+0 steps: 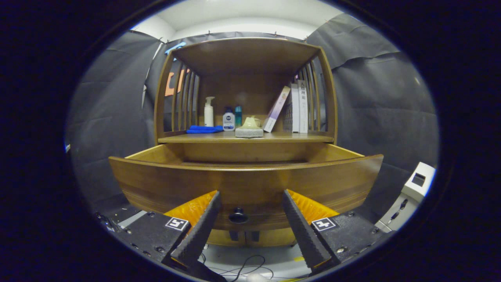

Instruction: Pull open the drawer, take out the items inside it, and place them on the countertop above the cabinet.

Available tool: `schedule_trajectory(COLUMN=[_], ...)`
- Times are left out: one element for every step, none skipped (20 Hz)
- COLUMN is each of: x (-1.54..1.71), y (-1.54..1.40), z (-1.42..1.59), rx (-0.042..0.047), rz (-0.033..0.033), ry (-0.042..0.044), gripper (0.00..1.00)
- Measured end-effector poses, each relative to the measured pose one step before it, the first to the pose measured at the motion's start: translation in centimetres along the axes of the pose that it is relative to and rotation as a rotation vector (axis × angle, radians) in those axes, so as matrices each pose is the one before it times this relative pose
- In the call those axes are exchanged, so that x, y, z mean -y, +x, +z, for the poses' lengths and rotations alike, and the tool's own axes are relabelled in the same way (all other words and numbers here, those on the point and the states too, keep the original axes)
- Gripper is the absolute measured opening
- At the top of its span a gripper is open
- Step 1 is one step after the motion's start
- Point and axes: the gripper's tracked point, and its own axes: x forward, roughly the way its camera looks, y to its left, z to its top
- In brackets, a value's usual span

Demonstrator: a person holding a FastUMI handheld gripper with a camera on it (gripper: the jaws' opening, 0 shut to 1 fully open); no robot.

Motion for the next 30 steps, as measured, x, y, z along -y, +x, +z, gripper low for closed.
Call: schedule_trajectory(x=[-0.283, -0.048, -0.019, 0.048, -0.060, 0.011, -0.022, -0.030, -0.080, -0.052, -0.077, -0.025, 0.022, -0.104, 0.007, -0.116, -0.111, 0.056, -0.215, -0.014, -0.015, -0.097, -0.008, -0.006, 0.021, -0.039, -0.065, 0.108, -0.044, 0.013], y=[-0.096, -0.078, 0.028, 0.054, -0.035, 0.077, 0.182, 0.314, 0.446, 0.530, 0.692, 0.687, 0.720, 0.752, 0.580, 0.825, 0.332, 1.428, 0.815, 0.769, 0.867, 0.980, 0.820, 0.691, 0.695, 0.572, 0.551, 0.508, 0.411, 0.550], z=[-0.188, 0.097, 0.093, -0.056, 0.035, 0.055, 0.084, 0.136, 0.178, 0.158, 0.216, 0.280, 0.394, 0.524, -0.343, 0.538, -0.106, 0.708, -0.041, 0.224, 0.226, 0.167, 0.230, 0.025, 0.136, 0.157, 0.084, 0.027, 0.044, 0.093], rx=[0.00277, 0.00593, 0.00547, 0.00429, -0.00023, 0.00182, -0.00473, -0.00458, -0.00170, -0.00267, 0.00022, 0.00082, 0.00675, 0.01061, -0.01986, 0.01201, -0.00729, 0.00015, -0.00574, -0.00843, 0.00032, 0.00159, 0.00545, 0.00284, 0.00130, 0.00497, 0.00111, 0.00250, 0.00262, 0.00073], rz=[-0.00326, -0.00293, -0.00085, -0.00022, 0.00018, 0.00014, 0.00119, 0.00163, 0.00088, -0.00142, -0.00028, -0.00105, 0.00051, 0.00037, -0.00133, -0.00230, -0.00171, -0.00103, -0.00238, -0.00299, -0.00041, 0.00086, -0.00060, -0.00063, 0.00061, 0.00157, 0.00063, -0.00045, 0.00075, 0.00054], ry=[0.00167, -0.01022, -0.01129, -0.00036, 0.00394, -0.00016, 0.00228, 0.00672, 0.00549, -0.00210, -0.00215, -0.00258, -0.00017, 0.00473, 0.00378, 0.00704, 0.00482, 0.00180, 0.00483, 0.00304, 0.00272, 0.00140, -0.00164, -0.00339, -0.00055, 0.00138, -0.00355, -0.00659, -0.00312, -0.00194], gripper=[0.98, 0.98, 0.97, 0.97, 0.97, 0.97, 0.97, 0.97, 0.97, 0.97, 0.97, 0.97, 0.97, 0.97, 0.97, 0.97, 0.97, 0.97, 0.97, 0.97, 0.97, 0.97, 0.97, 0.97, 0.97, 0.97, 0.97, 0.97, 0.97, 0.97])
